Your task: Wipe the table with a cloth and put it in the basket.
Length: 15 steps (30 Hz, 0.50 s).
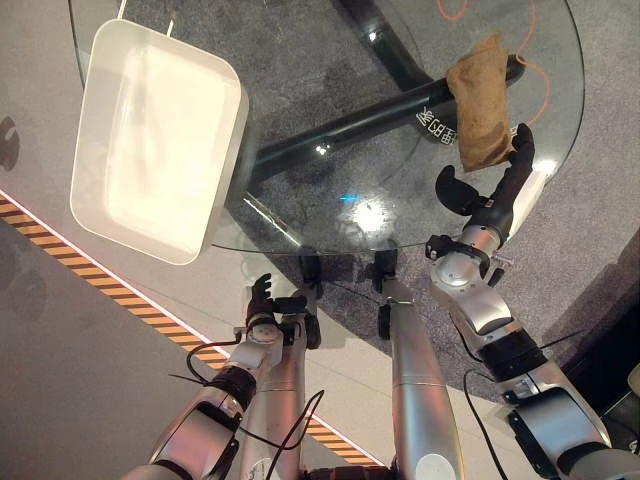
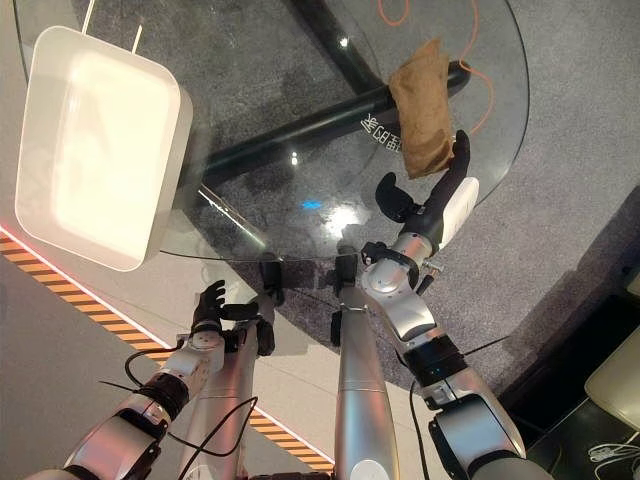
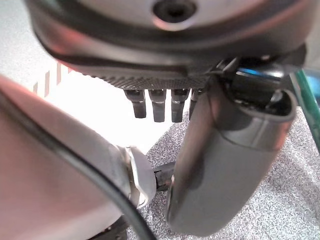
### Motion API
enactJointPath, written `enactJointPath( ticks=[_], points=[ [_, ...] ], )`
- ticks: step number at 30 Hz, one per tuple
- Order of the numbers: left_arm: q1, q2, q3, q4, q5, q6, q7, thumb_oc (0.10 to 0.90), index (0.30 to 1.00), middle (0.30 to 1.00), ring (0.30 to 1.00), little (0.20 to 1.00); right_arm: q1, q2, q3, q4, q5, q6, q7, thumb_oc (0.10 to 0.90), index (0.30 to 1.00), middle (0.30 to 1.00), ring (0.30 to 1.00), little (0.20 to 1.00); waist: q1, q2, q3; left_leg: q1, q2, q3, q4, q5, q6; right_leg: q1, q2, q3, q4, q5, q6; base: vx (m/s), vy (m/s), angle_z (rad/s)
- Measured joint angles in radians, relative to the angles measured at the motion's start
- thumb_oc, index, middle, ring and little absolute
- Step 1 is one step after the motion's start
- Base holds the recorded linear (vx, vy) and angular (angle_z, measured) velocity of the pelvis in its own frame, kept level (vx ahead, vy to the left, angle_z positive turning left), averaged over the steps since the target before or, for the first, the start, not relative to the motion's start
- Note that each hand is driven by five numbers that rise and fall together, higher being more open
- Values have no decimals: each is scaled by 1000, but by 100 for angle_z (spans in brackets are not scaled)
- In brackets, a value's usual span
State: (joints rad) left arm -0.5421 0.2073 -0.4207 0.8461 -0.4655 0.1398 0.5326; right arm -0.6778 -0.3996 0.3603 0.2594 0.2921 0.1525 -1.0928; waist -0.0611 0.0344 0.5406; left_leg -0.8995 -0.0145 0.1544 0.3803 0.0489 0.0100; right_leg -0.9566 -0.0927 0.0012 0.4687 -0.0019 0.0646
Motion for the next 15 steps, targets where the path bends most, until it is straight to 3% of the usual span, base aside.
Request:
enactJointPath(
  ticks=[9, 15],
  points=[
    [-52, 2, 2, 18, -33, 9, -1, 800, 900, 900, 900, 900, -84, -4, -3, 36, 27, 23, -19, 800, 900, 900, 900, 900, 1, 0, 0, -32, -6, -1, 7, 0, 0, -36, -6, 1, 19, 0, -1, 3, 3, 1],
    [-92, 0, 6, 44, -34, 16, -3, 800, 900, 900, 900, 900, -146, -38, -4, 48, 27, 105, -21, 800, 900, 900, 900, 900, 3, 0, 0, -46, -4, -5, 25, 0, 0, -44, -6, -1, 32, -2, -1, 0, 0, 0]
  ],
)
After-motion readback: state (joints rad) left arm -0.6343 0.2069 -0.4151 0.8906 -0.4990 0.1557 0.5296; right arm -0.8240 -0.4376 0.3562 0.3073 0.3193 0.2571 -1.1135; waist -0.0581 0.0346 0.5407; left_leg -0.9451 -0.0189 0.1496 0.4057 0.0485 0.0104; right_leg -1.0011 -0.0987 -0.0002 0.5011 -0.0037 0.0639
